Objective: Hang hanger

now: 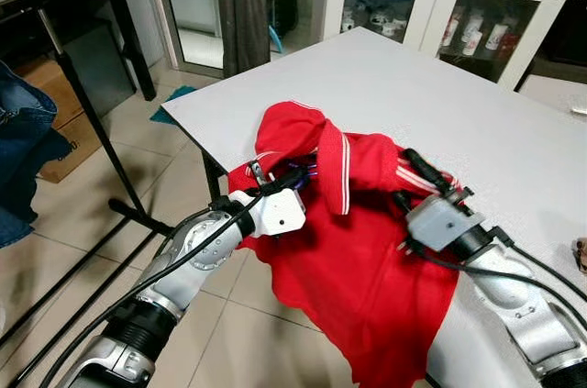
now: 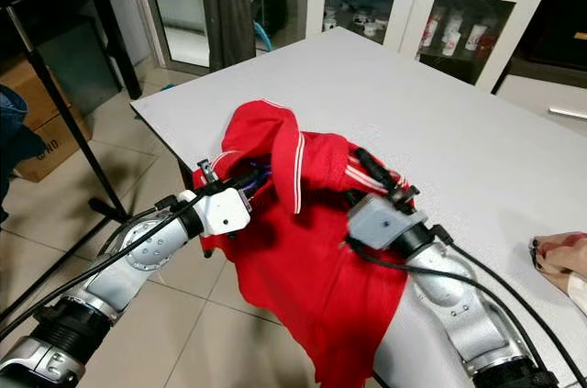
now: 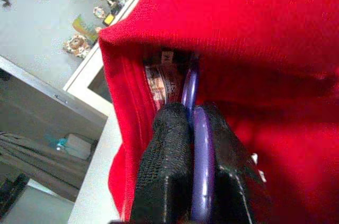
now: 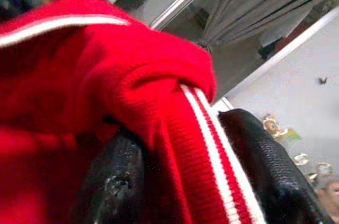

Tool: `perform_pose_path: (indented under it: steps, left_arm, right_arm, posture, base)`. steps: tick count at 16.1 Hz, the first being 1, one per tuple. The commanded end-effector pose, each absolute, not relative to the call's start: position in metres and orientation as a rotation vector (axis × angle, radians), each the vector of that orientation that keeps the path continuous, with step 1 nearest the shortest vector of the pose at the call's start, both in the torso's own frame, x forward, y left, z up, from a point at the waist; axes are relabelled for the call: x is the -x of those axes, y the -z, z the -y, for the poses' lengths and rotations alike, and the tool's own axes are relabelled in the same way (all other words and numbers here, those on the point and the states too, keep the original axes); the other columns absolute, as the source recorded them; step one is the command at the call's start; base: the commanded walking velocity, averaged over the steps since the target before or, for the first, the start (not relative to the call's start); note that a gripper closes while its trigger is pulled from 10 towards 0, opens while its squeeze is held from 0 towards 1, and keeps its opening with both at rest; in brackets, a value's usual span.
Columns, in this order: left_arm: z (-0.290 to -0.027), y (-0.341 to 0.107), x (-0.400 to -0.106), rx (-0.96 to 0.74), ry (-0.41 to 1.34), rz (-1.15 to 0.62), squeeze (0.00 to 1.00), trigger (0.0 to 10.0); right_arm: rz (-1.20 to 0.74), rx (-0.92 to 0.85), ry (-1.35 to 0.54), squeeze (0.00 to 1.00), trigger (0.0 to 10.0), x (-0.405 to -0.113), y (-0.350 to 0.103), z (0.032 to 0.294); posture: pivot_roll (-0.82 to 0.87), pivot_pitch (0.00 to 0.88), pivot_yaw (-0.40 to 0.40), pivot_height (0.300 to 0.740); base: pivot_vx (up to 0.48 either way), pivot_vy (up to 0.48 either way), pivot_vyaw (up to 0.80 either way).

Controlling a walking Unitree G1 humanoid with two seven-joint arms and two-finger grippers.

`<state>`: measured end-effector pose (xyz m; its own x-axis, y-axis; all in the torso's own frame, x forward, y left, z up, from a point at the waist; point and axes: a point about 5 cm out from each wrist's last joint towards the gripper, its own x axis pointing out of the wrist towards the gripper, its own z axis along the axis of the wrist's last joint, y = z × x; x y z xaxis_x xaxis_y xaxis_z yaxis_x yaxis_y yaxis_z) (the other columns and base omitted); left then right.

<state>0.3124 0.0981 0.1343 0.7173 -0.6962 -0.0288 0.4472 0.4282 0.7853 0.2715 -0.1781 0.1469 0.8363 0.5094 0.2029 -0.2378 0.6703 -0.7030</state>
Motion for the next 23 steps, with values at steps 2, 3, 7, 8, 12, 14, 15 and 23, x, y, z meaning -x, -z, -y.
perform_pose_path:
  steps: [2,3,7,8,12,14,15,23]
  left_arm:
    - [-0.11,-0.127,-0.318,-0.885,0.68,0.244,0.0,0.0]
    - [-0.11,-0.128,-0.318,-0.888,0.671,0.247,0.0,0.0]
    - [-0.109,-0.13,-0.321,-0.888,0.636,0.258,0.0,0.0]
    - [-0.109,-0.13,-0.321,-0.887,0.63,0.256,0.0,0.0]
    - [-0.109,-0.129,-0.322,-0.889,0.623,0.252,0.0,0.0]
    - [-0.109,-0.129,-0.323,-0.89,0.618,0.255,0.0,0.0]
    - [-0.109,-0.129,-0.323,-0.89,0.616,0.256,0.0,0.0]
    - [-0.107,-0.131,-0.323,-0.903,0.602,0.274,0.0,0.0]
  right_arm:
    - [0.391,0.514,-0.425,0.65,10.0,-0.272,-0.16,0.182]
    - [0.344,0.391,-0.446,0.0,10.0,-0.271,-0.16,0.18]
    - [0.305,0.113,-0.468,0.0,10.0,-0.27,-0.167,0.177]
    - [0.298,0.104,-0.479,0.0,10.0,-0.268,-0.17,0.184]
    - [0.274,0.182,-0.453,0.0,10.0,-0.268,-0.172,0.2]
    - [0.267,0.127,-0.435,0.0,10.0,-0.271,-0.178,0.203]
    - [0.27,0.091,-0.454,0.0,10.0,-0.27,-0.182,0.199]
    - [0.136,-0.095,-0.518,0.46,10.0,-0.271,-0.181,0.144]
  posture:
    - [0.04,0.037,0.016,0.74]
    - [0.03,0.035,0.017,0.74]
    - [0.03,0.033,0.016,0.74]
    - [0.03,0.033,0.014,0.74]
    - [0.02,0.03,0.011,0.74]
    - [0.02,0.03,0.01,0.74]
    - [0.02,0.031,0.009,0.74]
    - [0.02,0.037,0.008,0.74]
  base:
    - [0.0,0.0,0.0]
    - [0.0,0.0,0.0]
    - [0.0,0.0,0.0]
    - [0.0,0.0,0.0]
    - [0.0,0.0,0.0]
    - [0.0,0.0,0.0]
    - [0.0,0.0,0.0]
    - [0.0,0.0,0.0]
